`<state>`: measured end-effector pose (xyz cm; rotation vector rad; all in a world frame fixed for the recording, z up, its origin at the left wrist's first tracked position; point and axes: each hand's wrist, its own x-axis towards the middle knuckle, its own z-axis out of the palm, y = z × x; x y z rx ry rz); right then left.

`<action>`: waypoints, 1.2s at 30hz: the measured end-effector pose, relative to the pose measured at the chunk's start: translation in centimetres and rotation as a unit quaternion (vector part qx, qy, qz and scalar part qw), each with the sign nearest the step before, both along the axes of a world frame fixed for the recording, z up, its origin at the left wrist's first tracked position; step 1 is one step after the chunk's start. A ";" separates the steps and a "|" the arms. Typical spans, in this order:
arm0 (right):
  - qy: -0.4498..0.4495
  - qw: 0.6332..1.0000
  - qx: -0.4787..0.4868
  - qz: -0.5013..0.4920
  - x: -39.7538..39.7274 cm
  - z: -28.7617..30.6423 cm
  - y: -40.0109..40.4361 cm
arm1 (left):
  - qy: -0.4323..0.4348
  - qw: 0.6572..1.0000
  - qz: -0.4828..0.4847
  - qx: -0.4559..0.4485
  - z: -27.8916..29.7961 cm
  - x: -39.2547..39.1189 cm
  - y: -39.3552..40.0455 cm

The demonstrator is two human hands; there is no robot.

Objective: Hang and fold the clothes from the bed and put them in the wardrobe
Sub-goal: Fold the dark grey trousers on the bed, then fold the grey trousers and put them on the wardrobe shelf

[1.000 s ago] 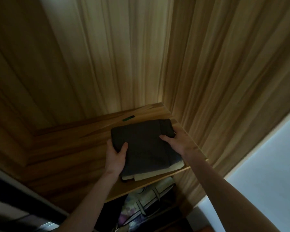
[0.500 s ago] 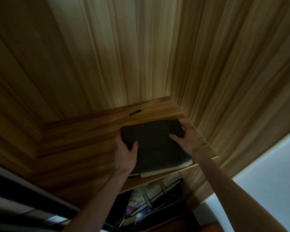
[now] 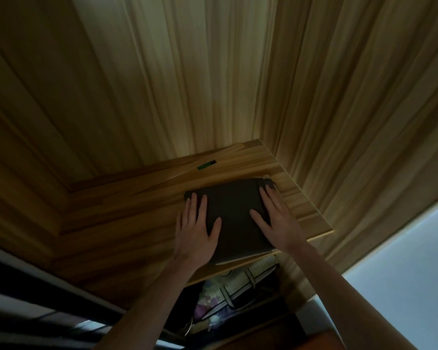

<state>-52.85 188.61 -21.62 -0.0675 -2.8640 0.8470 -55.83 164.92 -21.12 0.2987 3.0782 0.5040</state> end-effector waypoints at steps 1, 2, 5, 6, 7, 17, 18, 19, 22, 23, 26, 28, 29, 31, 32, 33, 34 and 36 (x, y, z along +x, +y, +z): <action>-0.004 1.000 -0.002 -0.003 -0.1 0.2 0.0 | -0.007 1.000 -0.001 -0.001 0.3 -0.1 0.0; -0.004 1.000 -0.004 -0.006 -0.1 0.4 0.0 | -0.014 1.000 -0.004 -0.001 0.6 -0.2 -0.1; 0.022 0.999 -0.022 -0.032 0.9 1.8 -0.6 | 0.002 0.999 -0.031 0.021 1.9 -0.1 -1.3; 0.039 0.998 -0.025 -0.042 1.6 2.3 -0.8 | 0.018 0.998 -0.043 0.047 2.4 0.1 -1.8; 0.053 0.997 -0.026 -0.054 2.4 3.0 -1.1 | 0.032 0.995 -0.053 0.082 2.9 0.4 -2.3; 0.139 0.975 0.030 -0.173 13.4 8.7 -3.9 | 0.076 0.940 -0.200 0.265 6.6 5.1 -2.2; 0.146 0.970 0.041 -0.191 14.8 9.1 -4.2 | 0.076 0.935 -0.223 0.264 6.8 5.7 -2.2; 0.150 0.965 0.051 -0.208 16.2 9.4 -4.6 | 0.077 0.930 -0.246 0.263 7.0 6.3 -2.2; 0.159 0.951 0.069 -0.256 20.9 10.1 -5.8 | 0.086 0.907 -0.312 0.271 7.6 8.4 -1.8; 0.162 0.946 0.081 -0.269 22.6 10.3 -6.2 | 0.090 0.897 -0.333 0.276 7.9 9.3 -1.7; 0.157 0.929 0.120 -0.314 27.8 10.7 -7.3 | 0.104 0.866 -0.395 0.289 8.7 12.4 -1.1; 0.159 0.914 0.134 -0.349 31.4 11.0 -8.1 | 0.099 0.847 -0.433 0.293 9.3 14.6 -0.5; 0.158 0.905 0.138 -0.370 33.2 11.2 -8.5 | 0.093 0.839 -0.450 0.291 9.5 15.8 -0.1; 0.152 0.887 0.144 -0.411 36.9 11.4 -9.3 | 0.078 0.825 -0.482 0.284 9.8 18.0 0.9; 0.149 0.877 0.147 -0.432 38.8 11.5 -9.7 | 0.072 0.816 -0.498 0.283 9.8 19.3 1.4; 0.147 0.866 0.151 -0.453 40.9 11.5 -10.2 | 0.067 0.804 -0.517 0.287 9.9 20.6 2.0; 0.146 0.854 0.156 -0.473 42.9 11.6 -10.6 | 0.067 0.789 -0.537 0.293 9.9 22.0 2.6; 0.143 0.829 0.164 -0.515 47.3 11.7 -11.6 | 0.074 0.751 -0.581 0.305 9.9 25.3 3.9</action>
